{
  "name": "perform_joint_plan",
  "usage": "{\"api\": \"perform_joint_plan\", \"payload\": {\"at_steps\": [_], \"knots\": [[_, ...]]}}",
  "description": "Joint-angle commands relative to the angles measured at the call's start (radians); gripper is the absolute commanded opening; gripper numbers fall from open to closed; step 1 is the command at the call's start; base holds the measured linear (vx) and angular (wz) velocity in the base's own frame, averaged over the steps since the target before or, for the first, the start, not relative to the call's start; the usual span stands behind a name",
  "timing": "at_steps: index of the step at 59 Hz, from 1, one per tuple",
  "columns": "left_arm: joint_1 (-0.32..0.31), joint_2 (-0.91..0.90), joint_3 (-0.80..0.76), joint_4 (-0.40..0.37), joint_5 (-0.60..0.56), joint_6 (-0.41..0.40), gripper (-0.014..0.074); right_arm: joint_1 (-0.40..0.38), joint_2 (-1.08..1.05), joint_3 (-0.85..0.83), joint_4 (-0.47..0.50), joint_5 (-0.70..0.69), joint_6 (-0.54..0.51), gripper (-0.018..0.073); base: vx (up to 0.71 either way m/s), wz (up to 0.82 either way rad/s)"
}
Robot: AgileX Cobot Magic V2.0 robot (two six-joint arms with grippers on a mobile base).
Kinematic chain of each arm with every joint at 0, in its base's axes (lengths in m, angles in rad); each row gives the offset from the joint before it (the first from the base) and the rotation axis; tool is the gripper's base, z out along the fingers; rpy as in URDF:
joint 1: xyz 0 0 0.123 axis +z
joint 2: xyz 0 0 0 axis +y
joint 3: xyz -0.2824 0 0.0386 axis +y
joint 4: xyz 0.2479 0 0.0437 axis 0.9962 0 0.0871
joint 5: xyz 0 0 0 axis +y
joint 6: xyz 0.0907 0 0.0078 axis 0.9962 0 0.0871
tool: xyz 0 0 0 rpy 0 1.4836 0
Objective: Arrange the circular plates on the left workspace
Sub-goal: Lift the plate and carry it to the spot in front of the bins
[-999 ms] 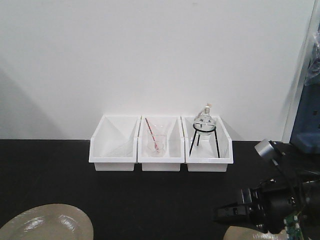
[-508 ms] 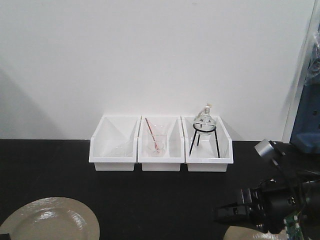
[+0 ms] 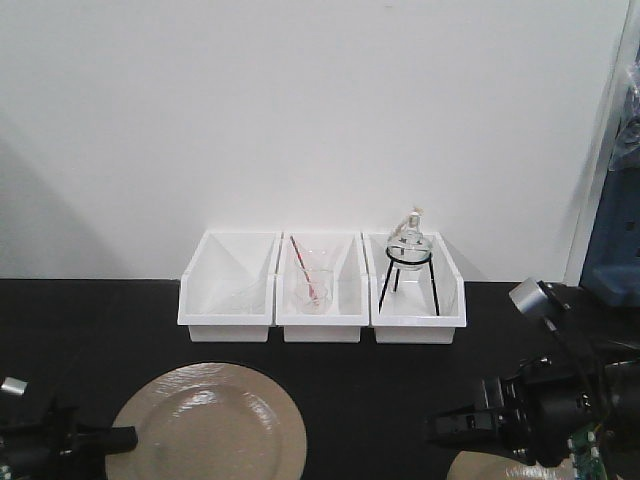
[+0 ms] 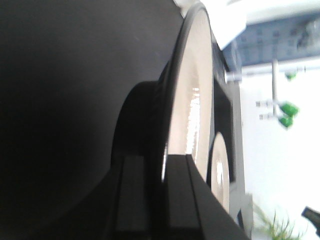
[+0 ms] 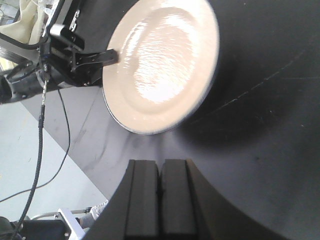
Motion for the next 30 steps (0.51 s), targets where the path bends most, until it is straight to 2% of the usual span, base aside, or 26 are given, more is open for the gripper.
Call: {"api": "perform_joint_plan", "payload": {"at_steps": [1, 10, 17, 30], "knots": [[-0.063, -0.055, -0.071, -0.155, 0.063, -0.045, 0.0000, -0.005, -0.029, -0.033, 0.059, 0.009, -0.015, -0.0001, 0.00, 0.00], [-0.164, -0.055, -0.171, -0.155, -0.053, -0.085, 0.0000, -0.005, -0.029, -0.033, 0.059, 0.009, -0.015, -0.0001, 0.00, 0.00], [-0.212, -0.049, -0.228, -0.155, -0.135, -0.121, 0.0000, -0.005, -0.029, -0.033, 0.059, 0.009, -0.015, -0.0001, 0.00, 0.00], [-0.263, 0.051, -0.334, -0.155, -0.119, -0.204, 0.0000, -0.005, -0.029, -0.033, 0.054, 0.010, -0.015, -0.0001, 0.00, 0.00]]}}
